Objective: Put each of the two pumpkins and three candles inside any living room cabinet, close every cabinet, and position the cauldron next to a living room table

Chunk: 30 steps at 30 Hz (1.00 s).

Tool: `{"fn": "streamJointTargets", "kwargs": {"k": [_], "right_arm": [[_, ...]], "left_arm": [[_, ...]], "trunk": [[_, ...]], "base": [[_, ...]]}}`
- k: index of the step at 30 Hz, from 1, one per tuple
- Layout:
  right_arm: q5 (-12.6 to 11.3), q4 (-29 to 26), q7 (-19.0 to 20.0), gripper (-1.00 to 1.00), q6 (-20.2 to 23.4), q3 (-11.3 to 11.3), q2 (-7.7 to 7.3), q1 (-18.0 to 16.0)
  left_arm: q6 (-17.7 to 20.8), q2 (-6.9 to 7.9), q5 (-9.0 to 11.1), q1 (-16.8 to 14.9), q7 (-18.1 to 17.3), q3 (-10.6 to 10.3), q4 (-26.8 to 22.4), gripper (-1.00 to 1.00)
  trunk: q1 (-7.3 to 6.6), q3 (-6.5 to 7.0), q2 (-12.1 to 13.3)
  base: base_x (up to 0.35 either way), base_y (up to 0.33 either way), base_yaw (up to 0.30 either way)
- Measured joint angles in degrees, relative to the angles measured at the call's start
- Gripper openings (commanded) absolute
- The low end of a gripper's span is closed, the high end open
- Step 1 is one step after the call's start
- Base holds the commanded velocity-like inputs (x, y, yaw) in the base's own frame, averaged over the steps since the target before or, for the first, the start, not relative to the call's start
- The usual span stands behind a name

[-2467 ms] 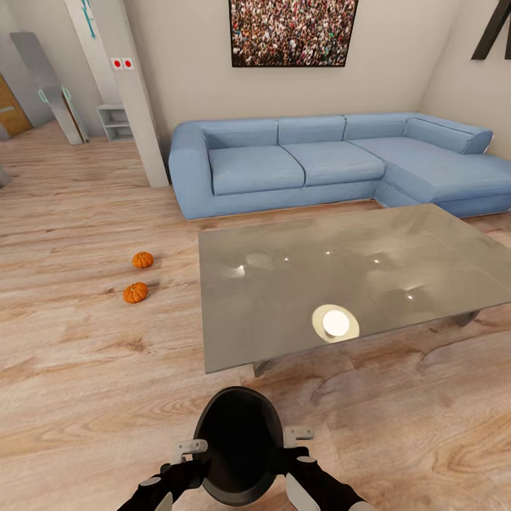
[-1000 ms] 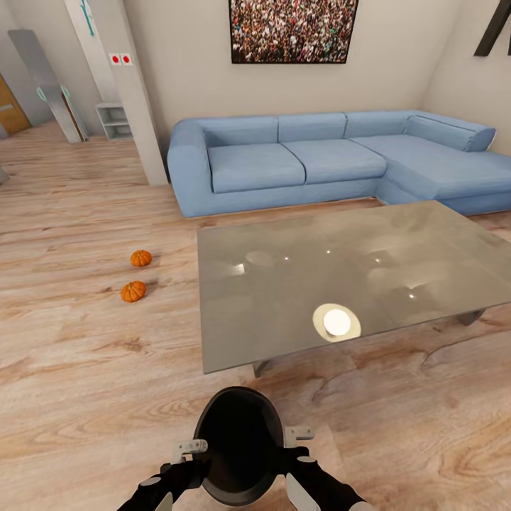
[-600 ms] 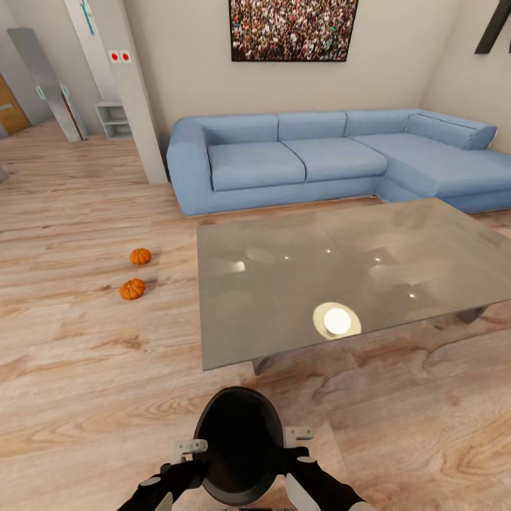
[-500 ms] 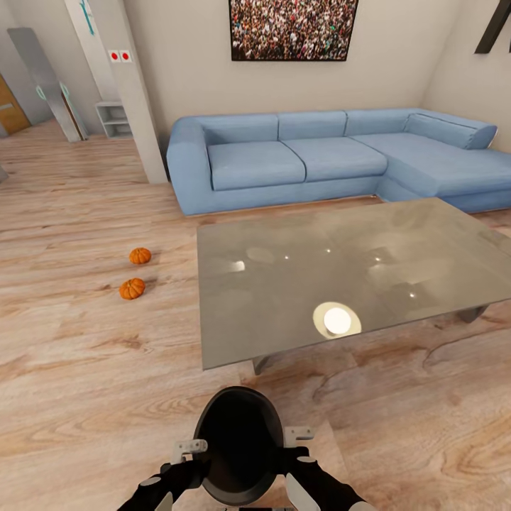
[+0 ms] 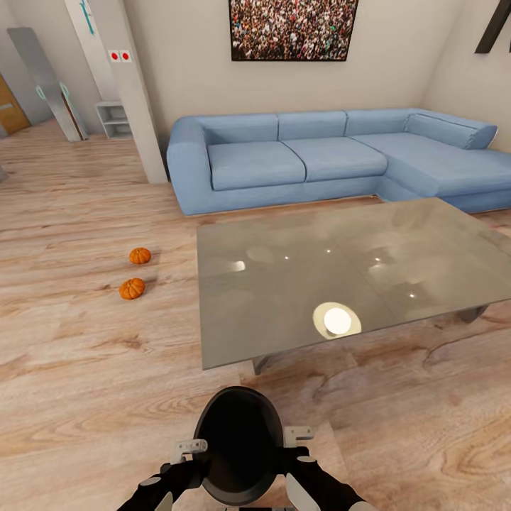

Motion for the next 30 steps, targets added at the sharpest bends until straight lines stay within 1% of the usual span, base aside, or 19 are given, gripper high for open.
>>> {"fn": "streamJointTargets", "kwargs": {"k": [1, 2, 3, 4, 15, 30], "right_arm": [[0.0, 0.0, 0.0, -1.0, 0.0, 0.0, 0.0, 0.0], [0.0, 0.0, 0.0, -1.0, 0.0, 0.0, 0.0, 0.0], [-0.7, 1.3, 0.7, 1.0, -2.6, 0.8, 0.01, 0.0], [0.4, -0.8, 0.6, 1.0, -4.2, 0.3, 0.05, 0.0], [0.3, -0.9, 0.6, 1.0, -4.2, 0.3, 0.01, 0.0], [0.3, -0.9, 0.7, 1.0, -4.2, 0.3, -0.07, 0.0]], "left_arm": [[0.0, 0.0, 0.0, 0.0, 0.0, 0.0, 0.0, -1.0], [0.0, 0.0, 0.0, 0.0, 0.0, 0.0, 0.0, 1.0], [0.0, 0.0, 0.7, 0.0, -0.1, -0.1, 0.0, 1.0], [0.0, 0.01, 0.6, 0.0, 0.0, 0.0, 0.1, 1.0], [0.0, 0.01, 0.6, 0.0, 0.0, 0.1, 0.1, 1.0], [0.7, 0.09, 0.8, 0.0, -0.1, -0.1, 0.0, 1.0]], "trunk": [[0.0, 0.0, 0.0], [0.0, 0.0, 0.0], [0.0, -0.01, 0.0], [-0.01, 0.0, 0.0], [0.0, 0.0, 0.0], [-3.29, 2.69, 6.0]], "base": [[0.0, 0.0, 0.0], [0.0, 0.0, 0.0], [0.0, 0.0, 0.0], [0.0, 0.0, 0.0], [0.0, 0.0, 0.0], [0.0, 0.0, 0.0]]}}
